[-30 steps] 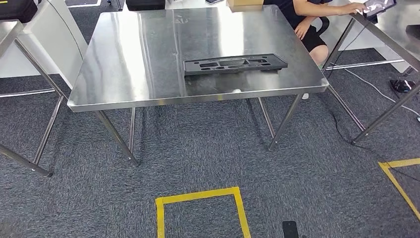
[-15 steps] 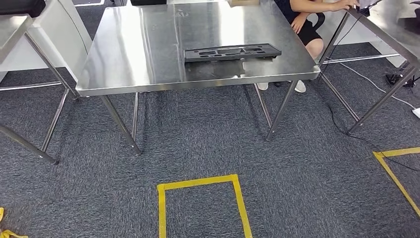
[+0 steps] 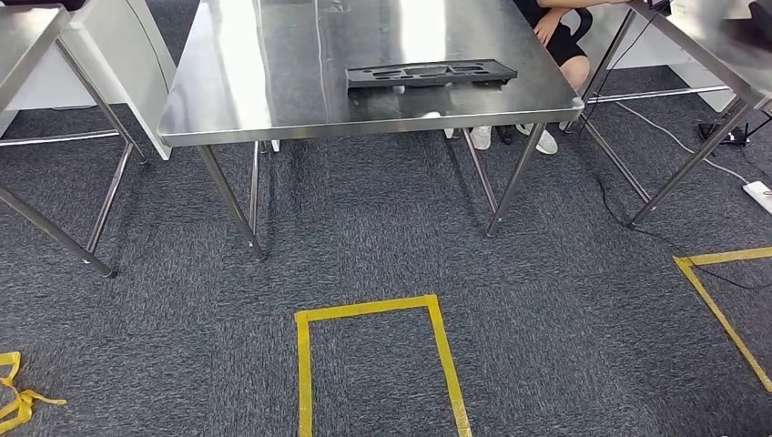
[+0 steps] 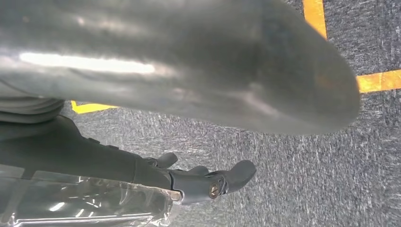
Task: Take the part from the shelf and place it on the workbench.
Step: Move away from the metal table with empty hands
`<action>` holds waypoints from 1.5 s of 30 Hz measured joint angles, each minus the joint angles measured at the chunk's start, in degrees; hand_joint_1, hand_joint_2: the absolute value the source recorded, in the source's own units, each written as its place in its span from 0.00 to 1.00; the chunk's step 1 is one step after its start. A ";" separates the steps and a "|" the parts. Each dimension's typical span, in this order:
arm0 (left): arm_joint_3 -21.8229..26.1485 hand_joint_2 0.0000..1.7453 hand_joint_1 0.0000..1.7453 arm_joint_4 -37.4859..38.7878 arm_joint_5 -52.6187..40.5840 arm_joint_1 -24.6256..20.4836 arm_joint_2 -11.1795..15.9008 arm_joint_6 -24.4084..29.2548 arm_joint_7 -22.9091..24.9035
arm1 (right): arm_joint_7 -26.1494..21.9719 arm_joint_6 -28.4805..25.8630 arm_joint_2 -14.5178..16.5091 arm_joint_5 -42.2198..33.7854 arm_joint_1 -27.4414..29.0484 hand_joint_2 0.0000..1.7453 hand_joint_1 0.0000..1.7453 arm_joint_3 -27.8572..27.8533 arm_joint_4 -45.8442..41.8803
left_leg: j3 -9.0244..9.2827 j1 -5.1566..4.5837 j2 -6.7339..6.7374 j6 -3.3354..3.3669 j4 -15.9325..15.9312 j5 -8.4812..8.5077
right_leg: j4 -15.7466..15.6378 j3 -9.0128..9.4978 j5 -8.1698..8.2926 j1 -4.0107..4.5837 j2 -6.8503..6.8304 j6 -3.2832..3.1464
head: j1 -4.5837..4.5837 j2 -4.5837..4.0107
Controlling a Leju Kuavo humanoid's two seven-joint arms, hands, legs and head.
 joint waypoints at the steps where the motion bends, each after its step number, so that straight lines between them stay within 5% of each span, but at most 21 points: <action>1: -0.02 0.00 0.00 0.08 -0.01 -0.06 0.02 0.00 -0.01 | -0.08 0.01 0.04 0.04 -0.15 0.00 0.00 0.02 0.00 | -0.27 -0.07 0.02 -0.33 -0.07 0.71 | -3.27 1.90 -0.70 0.18 0.08 -0.53 | -0.03 0.00; 4: -0.28 0.00 0.00 0.41 -0.14 -0.19 0.17 0.11 0.04 | -0.55 0.39 0.24 0.84 -0.28 0.00 0.00 0.38 0.03 | -0.76 0.08 -0.05 -1.40 -0.40 2.04 | -5.26 1.77 -0.48 0.25 0.06 -2.10 | -0.12 0.00; 5: -0.42 0.00 0.00 0.56 -0.16 -0.24 0.22 0.24 0.11 | -0.69 0.58 0.27 1.39 -0.36 0.00 0.00 0.72 0.04 | -1.11 0.22 -0.16 -1.73 0.31 0.75 | -5.23 1.24 0.15 0.08 -0.05 -2.75 | -0.17 0.00; 7: -0.64 0.00 0.00 0.90 -0.03 -0.52 0.31 0.68 0.29 | -0.86 0.77 0.43 2.73 -0.70 0.00 0.00 1.67 0.06 | -2.38 0.44 -0.45 -2.32 4.96 -4.97 | -5.25 -0.17 1.59 -0.21 -0.25 -3.79 | -0.35 0.00; 9: -0.74 0.00 0.00 1.20 0.31 -1.11 0.27 1.17 0.59 | -0.93 0.63 0.67 4.04 -1.07 0.00 0.00 2.71 0.06 | -3.56 0.48 -0.62 -2.81 12.37 -10.07 | -5.13 -1.80 2.98 -0.07 -0.39 -4.12 | -0.47 0.00; 10: -0.76 0.00 0.00 1.33 0.52 -1.44 0.27 1.42 0.80 | -0.85 0.50 0.74 4.57 -1.21 0.00 0.00 3.25 0.07 | -3.55 0.50 -0.67 -2.98 15.08 -10.61 | -4.99 -2.64 3.64 -0.02 -0.48 -4.04 | -0.47 0.00; 12: -0.77 0.00 0.00 1.52 1.03 -2.03 0.26 1.93 1.19 | -0.54 0.19 0.80 5.43 -1.43 0.00 0.00 4.18 0.07 | -1.14 0.62 -0.68 -3.11 15.24 -8.35 | -4.45 -4.35 4.76 -0.05 -0.60 -3.67 | -0.49 0.00; 14: -0.75 0.00 0.00 1.64 1.47 -2.66 0.19 2.41 1.34 | -0.18 0.04 0.79 6.11 -1.67 0.00 0.00 5.03 0.04 | 4.34 0.79 -0.72 -3.05 8.62 -6.37 | -3.55 -6.16 5.51 -0.03 -0.61 -3.15 | -0.51 0.00; 17: -0.74 0.00 0.00 1.87 1.94 -3.61 -0.01 3.04 1.47 | -0.19 0.03 0.77 6.62 -2.31 0.00 0.00 6.04 -0.03 | 9.19 0.45 -1.06 -2.49 0.54 -7.53 | -2.51 -8.03 6.62 0.20 -0.76 -1.78 | -0.42 0.00; 20: -0.74 0.00 0.00 2.13 2.00 -4.15 -0.29 3.31 1.81 | -0.62 -0.06 0.74 6.68 -2.77 0.00 0.00 6.69 -0.10 | 8.50 0.43 -0.94 -1.33 -0.74 -7.06 | -1.62 -9.35 6.64 0.18 -0.67 -0.65 | -0.35 0.00; 23: -0.74 0.00 0.00 2.25 1.99 -4.66 -0.47 3.51 2.01 | -0.80 0.19 0.69 6.48 -3.03 0.00 0.00 7.02 -0.13 | 6.93 0.50 -0.69 0.39 -1.17 -5.62 | 6.41 -12.46 0.92 0.02 -0.19 -1.00 | -0.08 0.00; 25: -0.78 0.00 0.00 2.35 1.97 -4.80 -0.55 3.63 2.04 | -0.82 1.33 0.68 5.88 -3.13 0.00 0.00 7.10 -0.13 | 5.61 0.43 -0.53 0.60 -1.13 -4.61 | 12.85 -13.80 -1.89 -0.15 -0.02 -0.72 | -0.03 0.00; 27: -0.88 0.00 0.00 2.47 1.93 -4.91 -0.66 3.71 2.16 | -0.99 2.98 0.55 5.27 -3.18 0.00 0.00 7.10 -0.14 | 4.38 0.43 -0.40 0.45 -1.10 -3.62 | 12.64 -11.85 -1.21 -0.39 0.00 0.33 | -0.02 0.00; 29: -1.08 0.00 0.00 2.57 1.83 -5.21 -0.81 3.75 2.32 | -1.51 4.22 0.30 4.82 -3.33 0.00 0.00 7.10 -0.18 | 3.54 0.42 -0.37 0.07 -1.08 -2.74 | 4.75 -6.17 0.95 -0.56 0.02 1.08 | -0.01 0.00; 32: -1.40 0.00 0.00 2.68 1.50 -5.92 -1.02 3.81 2.66 | -2.18 5.02 0.07 4.23 -3.57 0.00 0.00 7.10 -0.26 | 2.86 0.19 -0.30 -0.90 -1.12 -1.37 | -4.51 -0.48 1.71 -0.03 0.20 0.41 | -0.07 0.00; 35: -1.66 0.00 0.00 2.84 1.28 -6.25 -1.09 3.86 2.93 | -2.38 5.17 -0.10 3.83 -3.46 0.00 0.00 7.10 -0.26 | 2.26 0.30 -0.37 -1.79 -0.62 -1.40 | -4.68 -1.43 2.62 -0.32 0.14 -1.14 | -0.12 0.00; 38: -2.16 0.00 0.00 2.92 0.94 -6.34 -1.04 3.92 3.08 | -2.87 5.03 -0.19 3.22 -3.48 0.00 0.00 7.09 -0.26 | -0.23 0.47 -0.69 -2.37 6.48 -8.57 | -4.68 -2.98 4.26 -0.67 -0.07 -3.14 | -0.39 0.00; 40: -2.46 0.00 0.00 2.95 0.73 -6.43 -1.08 3.95 3.09 | -3.41 4.83 -0.20 2.81 -3.25 0.00 0.00 7.08 -0.26 | -1.93 0.52 -0.80 -2.67 13.81 -12.54 | -4.47 -4.59 5.45 -0.48 -0.18 -3.51 | -0.47 0.00; 41: -2.59 0.00 0.00 2.97 0.69 -6.47 -1.10 3.95 3.08 | -3.79 4.65 -0.25 2.67 -3.09 0.00 0.00 7.08 -0.26 | -1.88 0.56 -0.82 -2.79 15.85 -12.66 | -4.24 -5.52 6.01 -0.43 -0.23 -3.43 | -0.46 0.00; 43: -2.90 0.00 0.00 2.98 0.68 -6.54 -1.11 3.96 3.03 | -4.75 3.84 -0.34 2.48 -2.77 0.00 0.00 7.08 -0.26 | 1.40 0.76 -0.80 -2.89 13.47 -9.83 | -3.44 -7.38 6.84 -0.47 -0.25 -3.09 | -0.49 0.00; 45: -3.27 0.00 0.00 2.98 0.68 -6.74 -1.13 3.96 2.99 | -5.78 2.52 -0.39 2.33 -2.52 0.00 0.00 7.08 -0.26 | 7.02 0.92 -0.86 -2.84 5.55 -8.28 | -2.23 -8.99 7.36 -0.45 -0.24 -2.56 | -0.51 0.00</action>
